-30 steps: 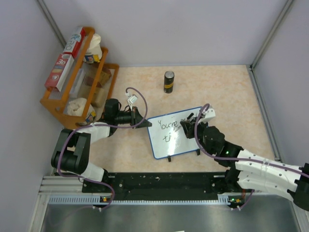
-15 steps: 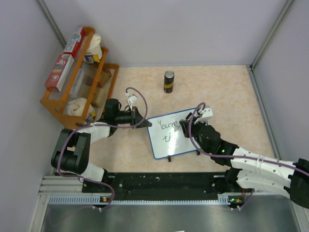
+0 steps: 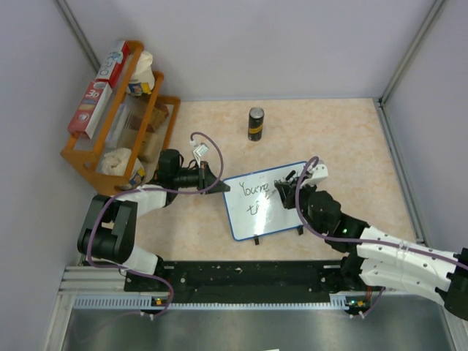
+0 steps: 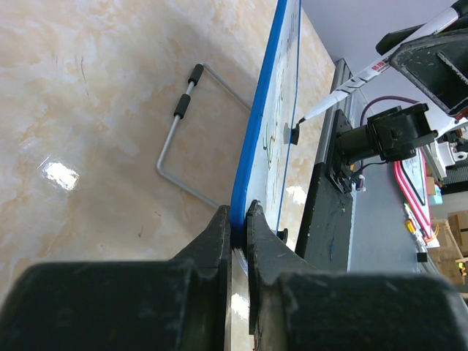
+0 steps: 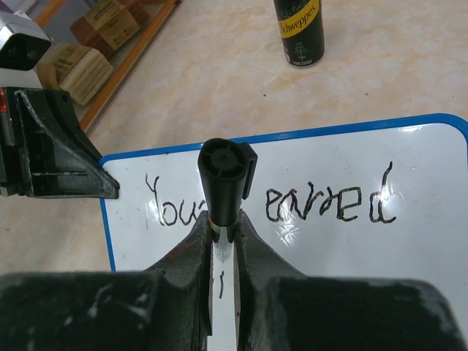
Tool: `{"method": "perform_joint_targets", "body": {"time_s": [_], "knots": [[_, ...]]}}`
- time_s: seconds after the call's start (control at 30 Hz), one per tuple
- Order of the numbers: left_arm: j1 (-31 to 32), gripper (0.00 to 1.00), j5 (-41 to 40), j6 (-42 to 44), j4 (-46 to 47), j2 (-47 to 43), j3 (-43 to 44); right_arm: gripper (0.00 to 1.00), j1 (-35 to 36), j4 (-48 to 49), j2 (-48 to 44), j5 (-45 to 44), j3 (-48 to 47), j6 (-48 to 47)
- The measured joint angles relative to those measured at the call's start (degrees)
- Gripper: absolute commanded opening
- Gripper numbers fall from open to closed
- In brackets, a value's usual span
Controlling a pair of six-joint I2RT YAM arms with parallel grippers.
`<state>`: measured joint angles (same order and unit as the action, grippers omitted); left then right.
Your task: Write a sentence on the whiteboard
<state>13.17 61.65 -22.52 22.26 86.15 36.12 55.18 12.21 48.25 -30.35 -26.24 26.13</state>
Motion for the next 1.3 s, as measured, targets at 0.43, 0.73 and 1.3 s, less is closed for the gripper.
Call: {"method": "perform_joint_targets", "body": {"time_s": [0.43, 0.73, 1.3], "knots": [[0.00, 0.00, 0.00, 0.00, 0.00, 0.00, 0.00, 0.00, -0.13, -1.97, -0.52, 0.00, 2.60, 1.01], [0.00, 0.00, 0.00, 0.00, 0.00, 0.00, 0.00, 0.00, -0.13, -1.03, 0.24, 0.13, 2.60, 1.16], [0.00, 0.00, 0.00, 0.00, 0.00, 0.00, 0.00, 0.00, -0.13, -2.05, -0.04, 1.31, 3.10, 2.71]]}}
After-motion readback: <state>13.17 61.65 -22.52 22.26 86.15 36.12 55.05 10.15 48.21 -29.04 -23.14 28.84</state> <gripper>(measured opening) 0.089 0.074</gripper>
